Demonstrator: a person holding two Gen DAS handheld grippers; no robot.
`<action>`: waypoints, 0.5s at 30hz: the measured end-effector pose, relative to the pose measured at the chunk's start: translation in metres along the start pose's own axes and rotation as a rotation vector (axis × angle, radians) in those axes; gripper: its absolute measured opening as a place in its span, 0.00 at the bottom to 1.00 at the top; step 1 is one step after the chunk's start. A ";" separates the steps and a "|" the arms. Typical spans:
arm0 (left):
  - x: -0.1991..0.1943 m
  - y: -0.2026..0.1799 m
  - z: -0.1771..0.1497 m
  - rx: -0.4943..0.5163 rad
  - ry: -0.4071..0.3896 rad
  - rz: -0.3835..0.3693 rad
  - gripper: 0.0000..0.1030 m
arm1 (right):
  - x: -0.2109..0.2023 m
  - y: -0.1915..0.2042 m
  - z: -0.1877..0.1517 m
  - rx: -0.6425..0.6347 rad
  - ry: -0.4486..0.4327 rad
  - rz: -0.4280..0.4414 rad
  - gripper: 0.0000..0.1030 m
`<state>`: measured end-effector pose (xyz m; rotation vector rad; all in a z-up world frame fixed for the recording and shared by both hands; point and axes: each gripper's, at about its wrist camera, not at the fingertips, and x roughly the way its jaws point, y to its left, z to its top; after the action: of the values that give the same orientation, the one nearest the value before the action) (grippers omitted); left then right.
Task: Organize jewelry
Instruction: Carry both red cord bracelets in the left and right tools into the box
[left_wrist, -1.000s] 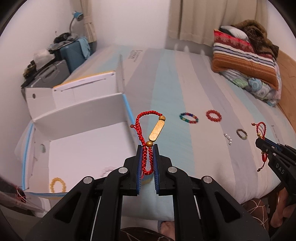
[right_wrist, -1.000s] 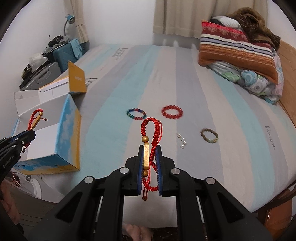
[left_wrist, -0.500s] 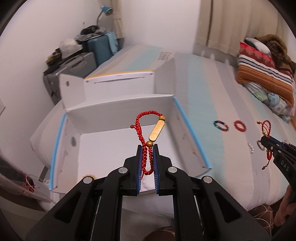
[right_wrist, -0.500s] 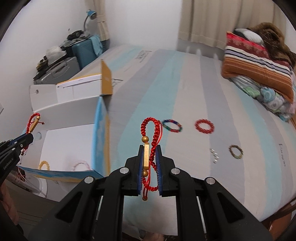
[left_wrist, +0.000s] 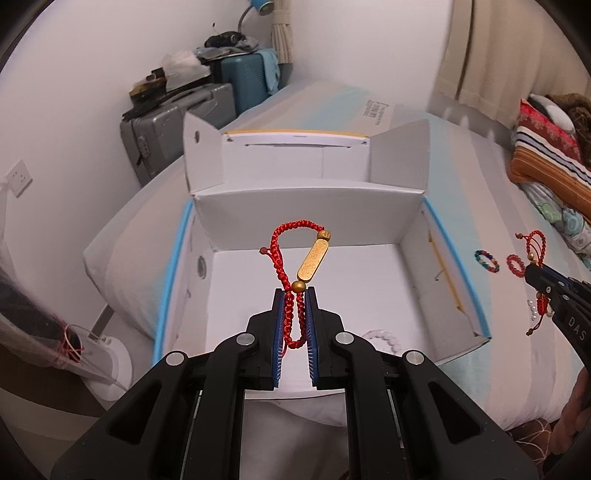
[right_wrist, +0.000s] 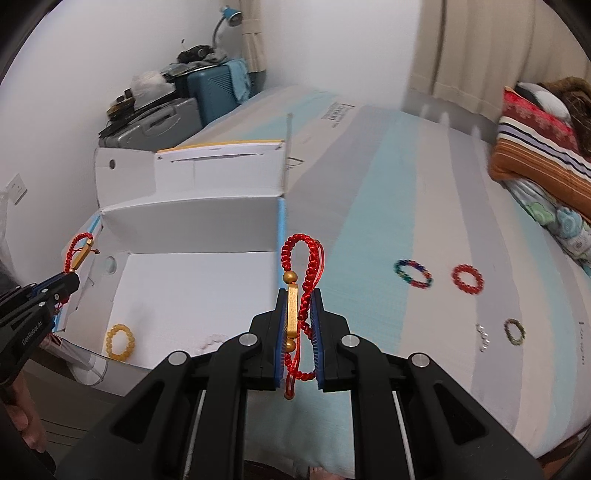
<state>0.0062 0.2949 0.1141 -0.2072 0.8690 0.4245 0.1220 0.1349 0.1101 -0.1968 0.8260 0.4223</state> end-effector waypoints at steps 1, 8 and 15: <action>0.002 0.004 0.000 -0.005 0.003 0.005 0.10 | 0.002 0.005 0.001 -0.005 0.002 0.005 0.11; 0.016 0.026 -0.003 -0.039 0.035 0.024 0.10 | 0.021 0.036 0.005 -0.044 0.025 0.043 0.11; 0.040 0.036 -0.010 -0.060 0.081 0.031 0.10 | 0.048 0.060 0.001 -0.077 0.077 0.072 0.11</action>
<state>0.0063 0.3351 0.0767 -0.2679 0.9408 0.4735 0.1252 0.2030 0.0740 -0.2571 0.8952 0.5172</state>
